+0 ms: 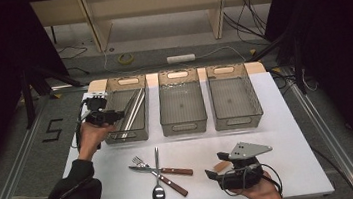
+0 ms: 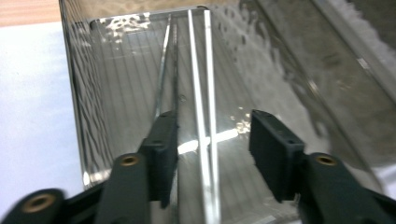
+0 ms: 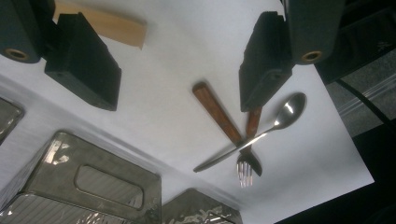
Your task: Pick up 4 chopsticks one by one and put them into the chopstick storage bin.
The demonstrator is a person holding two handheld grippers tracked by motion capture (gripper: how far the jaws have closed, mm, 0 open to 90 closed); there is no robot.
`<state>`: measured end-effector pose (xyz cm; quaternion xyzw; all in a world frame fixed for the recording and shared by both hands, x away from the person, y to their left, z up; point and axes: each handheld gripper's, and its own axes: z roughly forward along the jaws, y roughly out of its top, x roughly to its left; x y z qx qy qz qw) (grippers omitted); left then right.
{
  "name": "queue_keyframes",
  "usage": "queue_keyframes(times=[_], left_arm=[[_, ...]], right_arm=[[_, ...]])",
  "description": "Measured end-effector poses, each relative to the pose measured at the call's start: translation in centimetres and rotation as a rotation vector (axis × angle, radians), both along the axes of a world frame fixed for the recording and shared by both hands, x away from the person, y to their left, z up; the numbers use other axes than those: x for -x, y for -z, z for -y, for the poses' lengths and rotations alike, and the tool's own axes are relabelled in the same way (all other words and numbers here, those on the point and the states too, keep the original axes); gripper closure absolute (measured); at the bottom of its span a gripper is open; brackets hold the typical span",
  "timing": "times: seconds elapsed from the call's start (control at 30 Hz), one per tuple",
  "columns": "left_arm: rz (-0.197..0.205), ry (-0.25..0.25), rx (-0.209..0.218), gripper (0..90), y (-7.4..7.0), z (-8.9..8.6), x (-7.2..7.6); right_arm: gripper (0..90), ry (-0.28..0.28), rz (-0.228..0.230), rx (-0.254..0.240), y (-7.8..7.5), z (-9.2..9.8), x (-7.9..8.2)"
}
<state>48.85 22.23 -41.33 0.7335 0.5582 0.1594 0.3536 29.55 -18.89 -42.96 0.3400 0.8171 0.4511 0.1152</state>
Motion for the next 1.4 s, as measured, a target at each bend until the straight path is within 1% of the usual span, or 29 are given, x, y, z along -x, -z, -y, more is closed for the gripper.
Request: queue_keyframes(times=[0.07, 0.13, 0.17, 0.2, 0.27, 0.37, 0.4, 0.47, 0.53, 0.6, 0.63, 0.73, 0.87, 0.93, 1.0, 1.17, 1.4], left_arm=[[0.01, -0.002, 0.004, 46.7, -0.3, 0.2, 0.8], [0.026, -0.011, 0.02, 43.3, -0.6, 0.3, 1.8], [0.029, -0.01, 0.016, 42.1, -0.7, 0.4, 2.1], [0.023, -0.007, 0.002, 40.9, -0.9, 0.6, 2.3], [0.042, -0.018, 0.01, 38.6, -1.4, 0.7, 3.1], [0.045, -0.004, -0.018, 36.1, -1.6, 1.1, 4.1], [0.049, -0.003, -0.018, 35.4, -1.5, 1.4, 4.5], [0.033, 0.015, -0.012, 33.2, -1.4, 1.7, 5.3], [0.025, 0.031, -0.021, 31.7, -1.3, 2.1, 5.8], [0.028, 0.041, -0.031, 30.5, -1.3, 2.4, 6.3], [0.028, 0.046, -0.032, 30.0, -1.3, 2.5, 6.5], [0.023, 0.067, -0.033, 28.7, -1.1, 2.9, 7.3], [0.015, 0.078, -0.025, 27.4, -0.7, 3.4, 8.3], [0.01, 0.092, -0.022, 26.9, -0.6, 3.6, 8.7], [0.006, 0.094, -0.017, 25.8, -0.5, 3.8, 9.1], [0.005, 0.115, -0.019, 24.9, -0.3, 4.3, 10.0], [-0.004, 0.129, -0.027, 24.4, 0.3, 4.9, 11.8]], right_arm=[[30.7, 0.004, 0.0, -0.002, 0.0, 0.0, 0.0], [30.7, 0.005, 0.002, -0.001, 0.0, 0.1, 0.1], [30.7, 0.006, 0.0, -0.001, 0.0, 0.1, 0.1], [30.7, 0.006, 0.0, -0.001, 0.0, 0.1, 0.1], [30.7, 0.005, 0.002, 0.002, 0.0, 0.1, 0.1], [30.7, 0.004, 0.003, 0.004, 0.0, 0.1, 0.1], [30.7, 0.004, 0.003, 0.004, 0.0, 0.1, 0.2], [30.7, 0.004, 0.003, 0.009, 0.0, 0.1, 0.2], [30.7, 0.005, 0.0, 0.006, 0.0, 0.1, 0.2], [30.6, 0.005, 0.0, 0.007, 0.0, 0.1, 0.2], [30.5, 0.007, 0.005, 0.008, 0.0, 0.1, 0.2], [30.3, 0.015, 0.001, 0.001, 0.0, 0.2, 0.2], [30.0, 0.018, 0.004, -0.004, 0.0, 0.3, 0.1], [29.6, 0.018, 0.007, -0.002, 0.0, 0.3, 0.1], [29.3, 0.016, 0.007, -0.002, 0.0, 0.3, 0.1], [29.0, 0.018, 0.01, -0.003, 0.1, 0.4, 0.0], [28.9, 0.015, 0.012, 0.009, 0.1, 0.4, 0.1]])
